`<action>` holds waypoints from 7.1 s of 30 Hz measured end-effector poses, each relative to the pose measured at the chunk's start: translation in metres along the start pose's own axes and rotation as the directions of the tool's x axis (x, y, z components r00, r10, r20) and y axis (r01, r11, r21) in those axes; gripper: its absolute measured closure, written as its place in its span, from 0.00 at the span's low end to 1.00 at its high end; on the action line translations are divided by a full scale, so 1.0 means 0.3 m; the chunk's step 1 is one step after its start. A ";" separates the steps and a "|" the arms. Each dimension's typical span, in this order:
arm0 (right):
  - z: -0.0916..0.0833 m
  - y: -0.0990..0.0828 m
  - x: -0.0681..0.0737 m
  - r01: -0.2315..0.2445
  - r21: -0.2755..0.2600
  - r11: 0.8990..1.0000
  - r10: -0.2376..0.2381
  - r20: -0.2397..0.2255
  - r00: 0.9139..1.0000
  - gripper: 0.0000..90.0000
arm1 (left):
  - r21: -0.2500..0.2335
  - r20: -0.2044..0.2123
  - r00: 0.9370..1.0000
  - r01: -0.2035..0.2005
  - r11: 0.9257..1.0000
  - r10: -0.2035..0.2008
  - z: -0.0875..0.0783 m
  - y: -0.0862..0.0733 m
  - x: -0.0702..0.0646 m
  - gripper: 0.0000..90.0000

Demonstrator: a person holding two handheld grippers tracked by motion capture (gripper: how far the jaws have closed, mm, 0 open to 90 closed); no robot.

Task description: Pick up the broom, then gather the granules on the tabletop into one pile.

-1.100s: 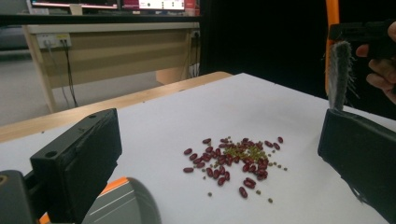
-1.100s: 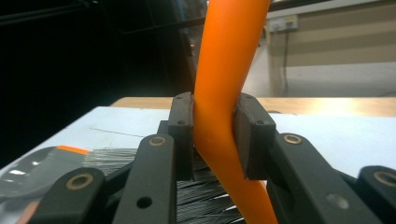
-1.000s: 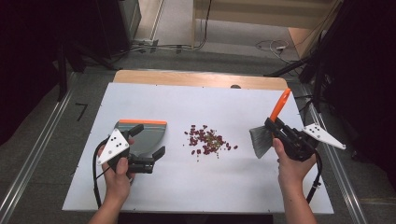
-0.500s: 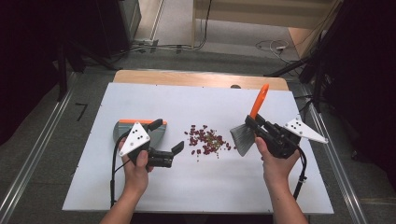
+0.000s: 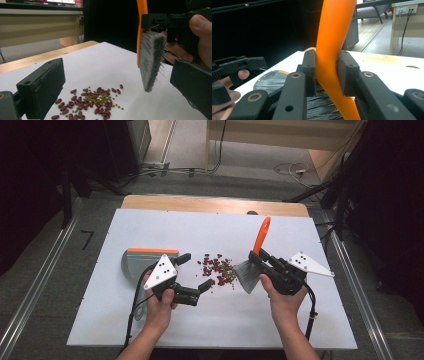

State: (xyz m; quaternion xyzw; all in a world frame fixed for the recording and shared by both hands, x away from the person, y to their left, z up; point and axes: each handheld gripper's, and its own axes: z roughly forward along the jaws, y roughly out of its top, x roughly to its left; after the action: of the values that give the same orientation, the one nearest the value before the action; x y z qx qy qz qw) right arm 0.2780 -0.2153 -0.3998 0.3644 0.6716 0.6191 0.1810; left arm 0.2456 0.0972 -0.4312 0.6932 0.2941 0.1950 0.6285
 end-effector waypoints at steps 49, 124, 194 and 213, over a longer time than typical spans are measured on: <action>0.043 -0.029 0.161 0.050 -0.007 0.999 -0.050 -0.032 0.998 0.77 | 0.167 0.008 0.998 0.060 0.984 -0.063 0.149 -0.053 -0.159 0.86; 0.062 -0.029 -0.006 0.102 0.175 0.979 -0.039 -0.331 0.943 0.76 | 0.184 0.144 0.985 0.065 0.981 -0.093 -0.010 -0.019 0.062 0.16; 0.042 -0.014 -0.230 0.047 0.402 0.914 -0.132 0.184 0.974 0.76 | 0.112 0.063 0.995 0.070 0.991 -0.078 -0.211 -0.070 0.161 0.00; 0.191 -0.033 -0.256 0.070 0.549 0.833 -0.227 0.222 0.948 0.76 | 0.101 0.019 0.996 0.080 0.992 -0.083 -0.284 -0.099 0.179 0.00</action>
State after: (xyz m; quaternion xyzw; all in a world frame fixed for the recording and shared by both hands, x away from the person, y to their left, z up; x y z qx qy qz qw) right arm 0.3666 -0.2297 -0.4348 0.4297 0.8115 0.3338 0.2129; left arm 0.2265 0.1977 -0.4545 0.7135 0.3241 0.1460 0.6038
